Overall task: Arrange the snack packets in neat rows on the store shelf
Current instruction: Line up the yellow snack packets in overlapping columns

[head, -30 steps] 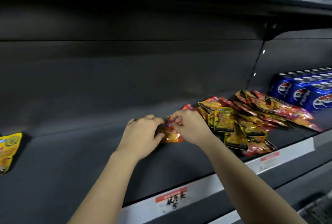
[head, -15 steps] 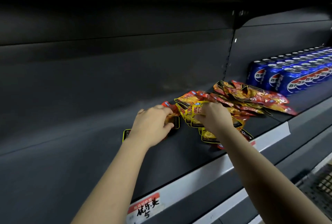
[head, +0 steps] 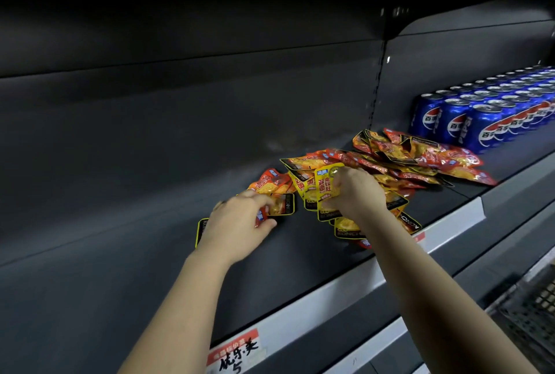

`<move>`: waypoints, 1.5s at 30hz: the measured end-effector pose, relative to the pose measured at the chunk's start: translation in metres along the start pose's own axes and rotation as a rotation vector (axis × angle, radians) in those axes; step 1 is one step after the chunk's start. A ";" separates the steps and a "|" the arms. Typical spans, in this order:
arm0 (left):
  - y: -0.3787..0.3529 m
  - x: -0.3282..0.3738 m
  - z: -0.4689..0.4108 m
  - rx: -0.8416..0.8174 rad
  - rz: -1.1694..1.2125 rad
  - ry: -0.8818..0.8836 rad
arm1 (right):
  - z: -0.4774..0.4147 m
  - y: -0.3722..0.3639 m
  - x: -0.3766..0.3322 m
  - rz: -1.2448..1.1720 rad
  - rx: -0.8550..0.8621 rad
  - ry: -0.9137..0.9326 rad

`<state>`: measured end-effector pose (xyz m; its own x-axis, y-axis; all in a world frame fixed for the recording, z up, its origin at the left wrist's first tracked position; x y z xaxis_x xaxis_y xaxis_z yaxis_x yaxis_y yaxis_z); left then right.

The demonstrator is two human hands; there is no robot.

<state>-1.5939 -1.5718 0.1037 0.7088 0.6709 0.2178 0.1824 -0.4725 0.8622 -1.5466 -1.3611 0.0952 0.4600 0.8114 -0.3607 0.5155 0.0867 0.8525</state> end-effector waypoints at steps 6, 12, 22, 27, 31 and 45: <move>0.005 -0.004 -0.005 0.113 0.345 0.100 | 0.003 0.028 0.012 -0.374 0.144 0.003; -0.013 -0.003 -0.002 0.024 0.903 0.421 | 0.045 0.012 -0.050 -1.112 -0.150 0.065; 0.003 -0.025 -0.001 0.238 0.973 0.483 | 0.054 -0.001 -0.088 -1.234 -0.310 0.073; 0.019 -0.020 -0.001 0.276 0.395 0.305 | 0.013 0.004 -0.034 -0.771 -0.130 -0.057; 0.021 -0.020 -0.004 0.298 0.305 0.253 | -0.011 -0.002 0.006 -0.019 -0.067 0.022; 0.016 -0.015 -0.004 0.247 0.222 0.213 | 0.003 0.005 0.013 0.187 -0.157 0.105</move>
<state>-1.6040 -1.5872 0.1161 0.5969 0.6280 0.4993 0.2172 -0.7256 0.6529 -1.5354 -1.3522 0.0940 0.4550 0.8765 -0.1571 0.3067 0.0114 0.9517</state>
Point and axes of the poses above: each hand's wrist, its own z-axis away from the middle knuckle, its own y-axis out of the back of the hand, x = y × z, the point moved 8 cm from there along -z, towards the middle knuckle, and after that the axes turned 12 degrees about x, right-handed, at the moved point
